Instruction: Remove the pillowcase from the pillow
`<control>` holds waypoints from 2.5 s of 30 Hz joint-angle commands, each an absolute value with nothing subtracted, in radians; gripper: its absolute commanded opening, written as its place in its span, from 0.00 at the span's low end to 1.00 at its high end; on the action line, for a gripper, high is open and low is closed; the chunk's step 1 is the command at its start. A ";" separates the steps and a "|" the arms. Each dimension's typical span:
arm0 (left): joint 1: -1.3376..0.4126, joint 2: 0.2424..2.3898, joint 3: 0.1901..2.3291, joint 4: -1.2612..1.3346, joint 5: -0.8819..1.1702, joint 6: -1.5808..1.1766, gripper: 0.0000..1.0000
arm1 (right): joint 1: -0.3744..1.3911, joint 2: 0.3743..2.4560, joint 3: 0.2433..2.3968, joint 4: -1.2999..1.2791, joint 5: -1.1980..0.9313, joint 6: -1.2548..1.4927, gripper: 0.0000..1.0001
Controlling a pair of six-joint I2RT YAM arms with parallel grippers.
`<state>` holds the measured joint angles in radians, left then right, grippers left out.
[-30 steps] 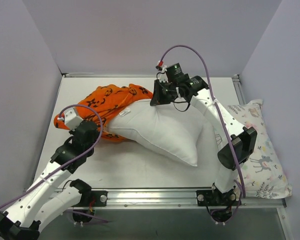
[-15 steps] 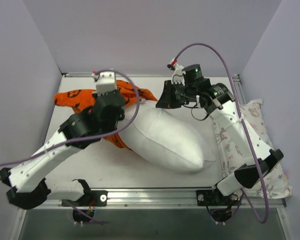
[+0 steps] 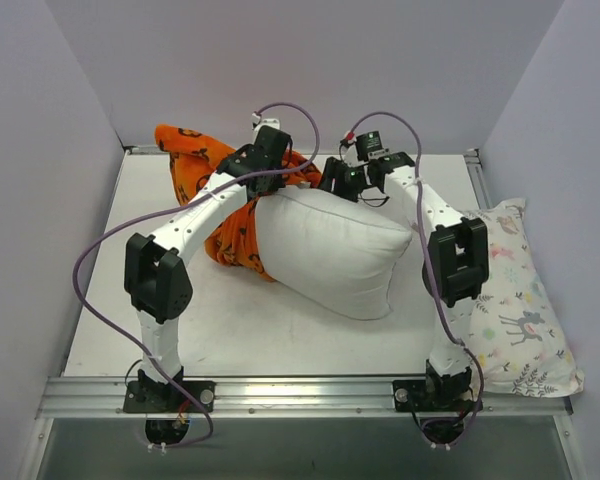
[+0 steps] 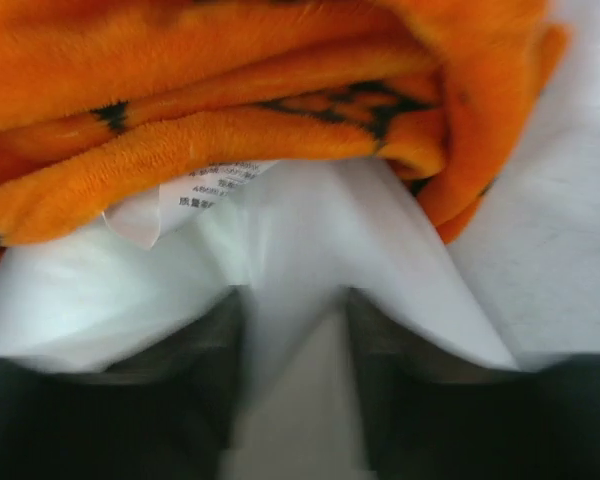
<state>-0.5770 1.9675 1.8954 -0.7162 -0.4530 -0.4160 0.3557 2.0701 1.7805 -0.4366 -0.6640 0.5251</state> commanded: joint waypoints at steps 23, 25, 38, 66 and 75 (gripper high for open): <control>-0.482 2.138 1.646 -0.549 -0.046 -0.603 0.06 | 0.672 1.434 1.280 -0.266 -0.048 0.385 0.99; -0.498 2.099 1.591 -0.531 -0.049 -0.606 0.06 | 0.661 1.524 1.238 -0.256 -0.026 0.390 0.99; -0.620 1.741 1.360 -0.460 -0.201 -0.588 0.27 | 0.505 1.825 1.361 -0.259 -0.144 0.376 0.96; -0.551 1.376 1.092 -0.206 -0.448 -0.411 0.95 | 0.531 1.766 1.462 -0.377 -0.258 0.316 0.00; -0.476 1.558 1.195 -0.358 -0.599 -0.480 0.38 | 0.523 1.648 1.450 -0.446 -0.189 0.282 0.00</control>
